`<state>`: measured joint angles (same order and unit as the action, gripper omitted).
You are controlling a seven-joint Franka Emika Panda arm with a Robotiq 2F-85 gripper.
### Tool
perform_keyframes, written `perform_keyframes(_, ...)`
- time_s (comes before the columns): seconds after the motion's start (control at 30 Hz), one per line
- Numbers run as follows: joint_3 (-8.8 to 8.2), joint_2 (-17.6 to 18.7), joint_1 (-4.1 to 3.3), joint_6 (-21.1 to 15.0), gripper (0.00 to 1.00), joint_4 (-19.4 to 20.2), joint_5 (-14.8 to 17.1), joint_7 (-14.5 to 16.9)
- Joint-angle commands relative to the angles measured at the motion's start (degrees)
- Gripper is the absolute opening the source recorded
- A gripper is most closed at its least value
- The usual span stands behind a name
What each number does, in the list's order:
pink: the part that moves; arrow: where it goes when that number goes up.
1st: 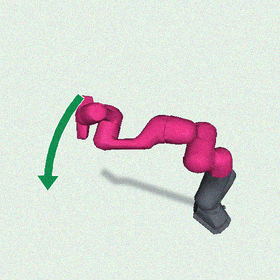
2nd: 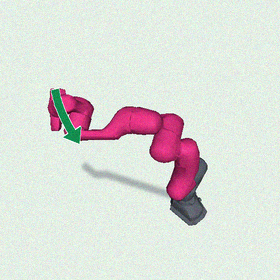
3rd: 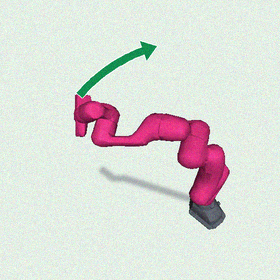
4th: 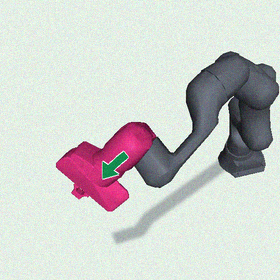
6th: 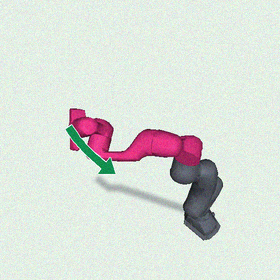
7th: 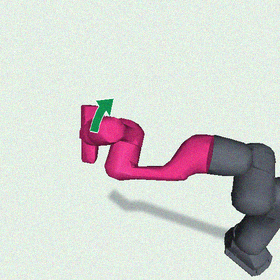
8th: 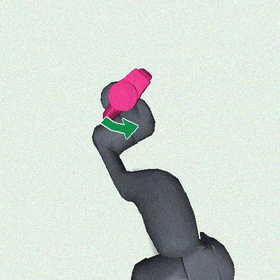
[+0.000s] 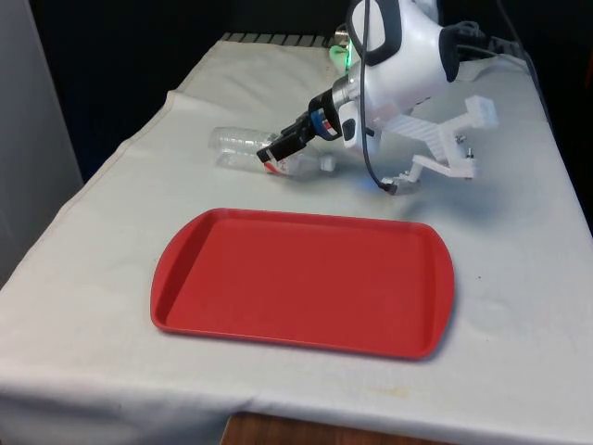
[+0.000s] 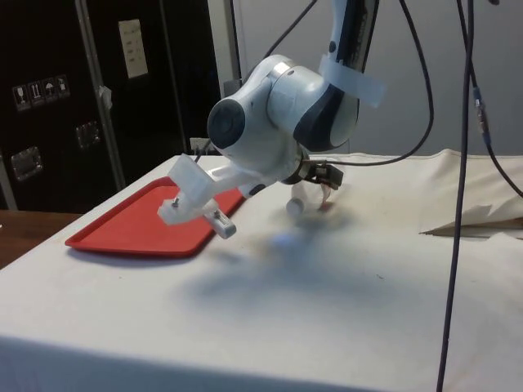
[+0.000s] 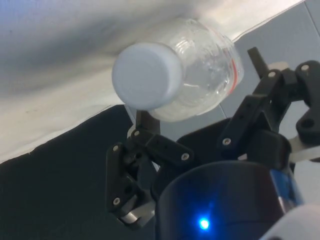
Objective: Place the bottle upright on the tray.
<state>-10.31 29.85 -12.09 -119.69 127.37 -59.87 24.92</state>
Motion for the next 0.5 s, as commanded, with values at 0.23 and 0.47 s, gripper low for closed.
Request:
perform_keyframes(0.23,0.40,0.23,-0.34,0.06,1.00,-0.17,-0.29,-1.89)
perform_keyframes(0.47,1.09,0.17,-0.46,0.69,1.00,-0.29,-0.23,-2.92)
